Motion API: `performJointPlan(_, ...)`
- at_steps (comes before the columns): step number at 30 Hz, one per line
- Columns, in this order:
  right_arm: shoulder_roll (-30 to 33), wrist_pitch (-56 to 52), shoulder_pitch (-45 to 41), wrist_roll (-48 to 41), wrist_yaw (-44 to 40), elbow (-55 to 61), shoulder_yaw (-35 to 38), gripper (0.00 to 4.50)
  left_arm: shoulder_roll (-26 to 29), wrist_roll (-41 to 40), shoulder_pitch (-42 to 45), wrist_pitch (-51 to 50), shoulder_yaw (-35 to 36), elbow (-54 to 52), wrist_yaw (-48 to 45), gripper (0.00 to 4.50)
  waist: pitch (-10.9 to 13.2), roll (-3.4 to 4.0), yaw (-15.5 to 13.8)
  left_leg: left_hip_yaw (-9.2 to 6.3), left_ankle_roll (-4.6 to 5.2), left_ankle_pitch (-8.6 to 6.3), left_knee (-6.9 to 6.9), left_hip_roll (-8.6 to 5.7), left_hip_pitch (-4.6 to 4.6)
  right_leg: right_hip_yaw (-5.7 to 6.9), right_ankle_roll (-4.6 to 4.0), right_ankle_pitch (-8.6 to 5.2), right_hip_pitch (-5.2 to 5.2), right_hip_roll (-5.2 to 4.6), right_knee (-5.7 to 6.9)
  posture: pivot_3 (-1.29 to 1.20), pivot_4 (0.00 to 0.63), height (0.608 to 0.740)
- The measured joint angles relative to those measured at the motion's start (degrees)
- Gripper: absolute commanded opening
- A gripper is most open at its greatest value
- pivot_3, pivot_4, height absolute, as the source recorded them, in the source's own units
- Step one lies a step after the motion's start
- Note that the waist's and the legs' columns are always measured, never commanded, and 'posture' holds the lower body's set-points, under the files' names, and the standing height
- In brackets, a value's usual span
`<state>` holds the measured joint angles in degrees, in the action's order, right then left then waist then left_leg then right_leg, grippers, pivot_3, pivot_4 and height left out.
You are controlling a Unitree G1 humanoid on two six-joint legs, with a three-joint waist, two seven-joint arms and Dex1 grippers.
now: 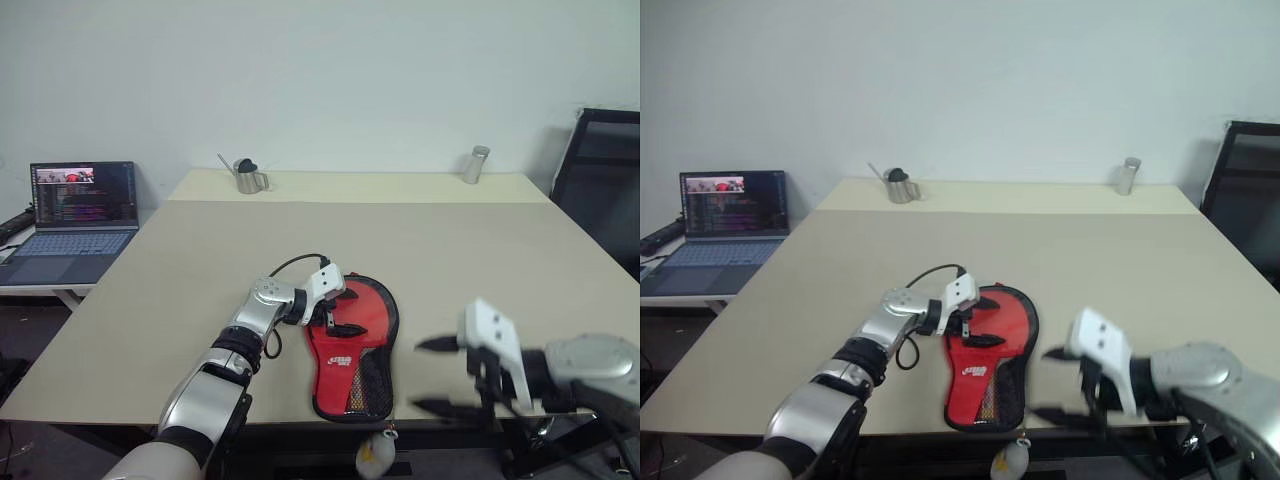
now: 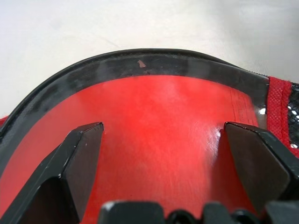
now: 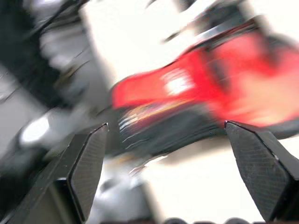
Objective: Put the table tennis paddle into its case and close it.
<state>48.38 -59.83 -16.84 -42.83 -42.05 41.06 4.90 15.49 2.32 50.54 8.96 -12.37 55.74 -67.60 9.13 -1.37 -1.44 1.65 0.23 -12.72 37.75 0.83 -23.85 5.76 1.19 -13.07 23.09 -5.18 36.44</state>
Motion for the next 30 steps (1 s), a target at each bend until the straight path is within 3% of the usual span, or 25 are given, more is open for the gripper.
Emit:
performJointPlan(4,-4.0,6.8,-1.9,4.1,0.4,-10.6,-0.9,4.40,0.9,-1.6,-4.0,-3.1,0.7,-7.6,0.0,4.50,0.0,-0.01,0.0,0.14,0.43,-0.02,-0.04,-0.03,-0.11,-0.03,0.12,0.07,0.02,-0.01,-0.06,0.00,0.150,0.740)
performJointPlan(10,-6.1,22.6,-3.7,13.1,-6.1,-26.9,-6.0,4.40,7.4,-5.6,-16.2,-16.5,3.4,-31.7,1.1,4.50,0.4,0.12,1.2,0.42,0.60,-0.26,-0.09,-0.03,-0.39,-0.31,0.55,0.03,0.31,0.25,0.23,0.00,0.150,0.740)
performJointPlan(14,-9.7,33.5,-9.4,17.5,-10.0,-39.0,-7.2,4.40,12.9,-12.6,-27.6,-29.3,9.3,-51.9,3.5,4.50,1.5,0.05,1.8,0.49,0.57,-0.26,-0.07,0.13,-0.41,-0.41,0.44,-0.09,0.49,0.25,0.45,0.00,0.150,0.740)
performJointPlan(18,-11.2,40.0,-13.4,19.9,-13.4,-48.9,-7.5,4.40,16.5,-18.1,-34.3,-37.5,16.8,-63.9,8.1,4.50,1.8,0.23,1.1,0.39,0.56,-0.25,0.01,0.10,-0.42,-0.30,0.42,-0.10,0.46,0.26,0.49,0.00,0.150,0.740)
performJointPlan(22,-10.8,44.8,-16.9,21.9,-16.2,-58.7,-6.7,4.40,17.9,-19.2,-39.0,-40.4,20.6,-69.2,13.5,4.50,1.8,0.25,0.7,0.45,0.56,-0.25,0.06,-0.09,-0.45,-0.34,0.43,-0.10,0.43,0.25,0.45,0.00,0.150,0.740)
performJointPlan(30,-7.3,50.4,-21.1,26.3,-17.8,-71.8,-5.1,4.40,18.2,-17.4,-36.3,-37.2,19.0,-66.9,18.5,4.50,1.8,0.26,0.2,0.49,0.56,-0.25,0.09,-0.09,-0.52,-0.36,0.43,-0.09,0.48,0.25,0.47,0.00,0.150,0.740)
